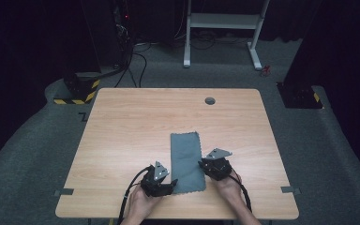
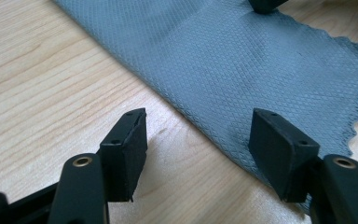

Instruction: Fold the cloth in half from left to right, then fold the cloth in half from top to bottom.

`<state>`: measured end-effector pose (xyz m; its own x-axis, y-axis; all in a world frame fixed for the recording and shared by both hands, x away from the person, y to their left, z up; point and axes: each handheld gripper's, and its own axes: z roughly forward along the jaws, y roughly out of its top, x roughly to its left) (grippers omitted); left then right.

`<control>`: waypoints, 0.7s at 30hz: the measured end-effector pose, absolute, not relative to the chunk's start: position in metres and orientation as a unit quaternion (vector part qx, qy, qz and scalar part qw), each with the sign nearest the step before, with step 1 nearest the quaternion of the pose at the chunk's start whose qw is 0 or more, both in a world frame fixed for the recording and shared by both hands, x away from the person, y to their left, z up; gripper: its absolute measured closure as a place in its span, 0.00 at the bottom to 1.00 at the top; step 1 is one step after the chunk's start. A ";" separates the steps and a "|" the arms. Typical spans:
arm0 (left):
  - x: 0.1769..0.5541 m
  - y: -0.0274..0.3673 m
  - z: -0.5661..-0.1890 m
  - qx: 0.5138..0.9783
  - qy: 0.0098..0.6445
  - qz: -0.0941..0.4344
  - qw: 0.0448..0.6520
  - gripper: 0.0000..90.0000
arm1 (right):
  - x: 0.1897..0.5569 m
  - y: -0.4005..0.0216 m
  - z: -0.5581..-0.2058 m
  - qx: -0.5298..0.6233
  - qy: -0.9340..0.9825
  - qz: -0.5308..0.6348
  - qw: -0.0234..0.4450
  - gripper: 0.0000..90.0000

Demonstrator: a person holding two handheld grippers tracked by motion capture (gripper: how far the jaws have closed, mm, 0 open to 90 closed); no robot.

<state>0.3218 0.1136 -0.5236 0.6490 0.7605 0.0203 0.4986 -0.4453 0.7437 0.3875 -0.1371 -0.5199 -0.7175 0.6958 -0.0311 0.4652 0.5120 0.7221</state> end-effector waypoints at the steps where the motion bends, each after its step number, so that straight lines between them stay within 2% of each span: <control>1: 0.322 0.114 -0.524 0.830 0.379 0.179 0.367 0.41 | 0.388 -0.137 -0.520 0.341 0.854 0.360 0.159 0.85; 8: 0.321 0.116 -0.526 0.825 0.381 0.177 0.379 0.41 | 0.388 -0.138 -0.520 0.344 0.853 0.359 0.159 0.83; 15: 0.322 0.116 -0.526 0.825 0.381 0.174 0.380 0.40 | 0.378 -0.140 -0.514 0.339 0.855 0.357 0.162 0.75; 21: 0.322 0.116 -0.526 0.826 0.379 0.173 0.380 0.40 | 0.356 -0.146 -0.516 0.343 0.853 0.370 0.135 0.66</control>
